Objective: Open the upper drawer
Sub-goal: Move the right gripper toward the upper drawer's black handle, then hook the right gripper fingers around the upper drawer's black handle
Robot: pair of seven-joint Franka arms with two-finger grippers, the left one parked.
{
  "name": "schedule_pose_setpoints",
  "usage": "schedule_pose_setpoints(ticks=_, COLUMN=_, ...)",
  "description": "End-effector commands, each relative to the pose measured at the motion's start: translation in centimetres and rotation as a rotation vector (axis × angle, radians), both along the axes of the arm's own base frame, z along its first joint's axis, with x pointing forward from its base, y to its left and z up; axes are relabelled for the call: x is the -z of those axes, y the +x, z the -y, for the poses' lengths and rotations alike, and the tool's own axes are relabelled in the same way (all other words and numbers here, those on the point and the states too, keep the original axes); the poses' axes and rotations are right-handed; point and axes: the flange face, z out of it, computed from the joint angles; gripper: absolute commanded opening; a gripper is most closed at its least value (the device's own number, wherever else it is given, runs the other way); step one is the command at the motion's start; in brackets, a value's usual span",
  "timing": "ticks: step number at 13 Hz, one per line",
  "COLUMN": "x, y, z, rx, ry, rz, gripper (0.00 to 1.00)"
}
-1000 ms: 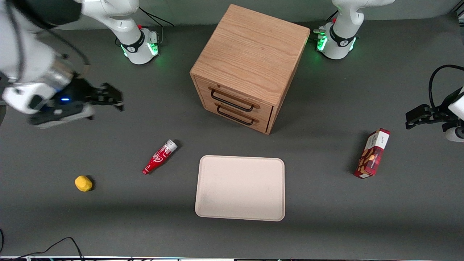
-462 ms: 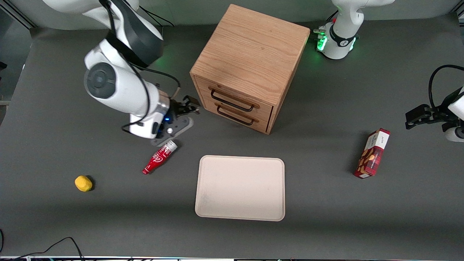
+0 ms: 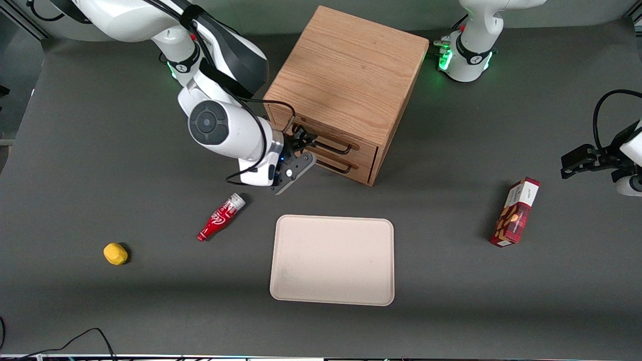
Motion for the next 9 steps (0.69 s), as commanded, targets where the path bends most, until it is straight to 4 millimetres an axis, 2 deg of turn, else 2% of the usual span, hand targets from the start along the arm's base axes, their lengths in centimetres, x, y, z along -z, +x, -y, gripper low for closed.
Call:
schedule_pose_setpoints(ticks=1, x=2.6, y=-1.4, z=-1.2, rx=0.002, ry=0.028, rz=-0.016, gripper=1.0)
schedule_pose_setpoints(ticks=5, x=3.3, y=-2.4, z=-1.9, rx=-0.014, ry=0.036, rz=-0.028, gripper=1.0)
schedule_pose_setpoints(ticks=9, x=3.0, y=-2.1, z=-1.0, rx=-0.011, ry=0.028, rz=-0.041, gripper=1.0)
